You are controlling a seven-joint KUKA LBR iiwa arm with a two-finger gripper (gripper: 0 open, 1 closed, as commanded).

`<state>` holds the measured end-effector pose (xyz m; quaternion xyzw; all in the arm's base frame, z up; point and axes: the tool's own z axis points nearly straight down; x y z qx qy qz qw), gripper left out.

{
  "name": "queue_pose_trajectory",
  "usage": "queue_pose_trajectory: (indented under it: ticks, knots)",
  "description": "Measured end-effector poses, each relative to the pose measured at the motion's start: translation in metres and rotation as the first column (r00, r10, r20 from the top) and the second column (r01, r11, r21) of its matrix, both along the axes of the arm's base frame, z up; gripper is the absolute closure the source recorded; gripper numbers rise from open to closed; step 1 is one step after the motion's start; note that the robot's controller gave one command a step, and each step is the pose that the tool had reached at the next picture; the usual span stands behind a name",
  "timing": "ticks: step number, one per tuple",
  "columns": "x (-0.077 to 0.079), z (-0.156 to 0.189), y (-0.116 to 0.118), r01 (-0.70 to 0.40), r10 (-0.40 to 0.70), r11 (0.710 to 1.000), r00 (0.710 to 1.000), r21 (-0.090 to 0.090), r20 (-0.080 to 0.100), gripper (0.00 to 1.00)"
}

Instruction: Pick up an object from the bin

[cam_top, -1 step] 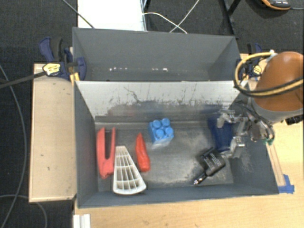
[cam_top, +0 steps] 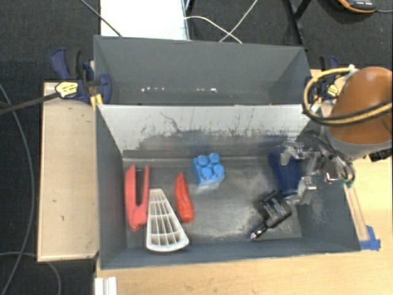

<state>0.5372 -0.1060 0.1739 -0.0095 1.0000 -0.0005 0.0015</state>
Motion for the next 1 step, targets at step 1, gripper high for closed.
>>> queue_pose_trajectory:
  ticks: [1]
  knots:
    - [-0.0134,-0.0079,-0.0002,0.036,-0.036,0.999,0.999,0.001,0.0,0.0]
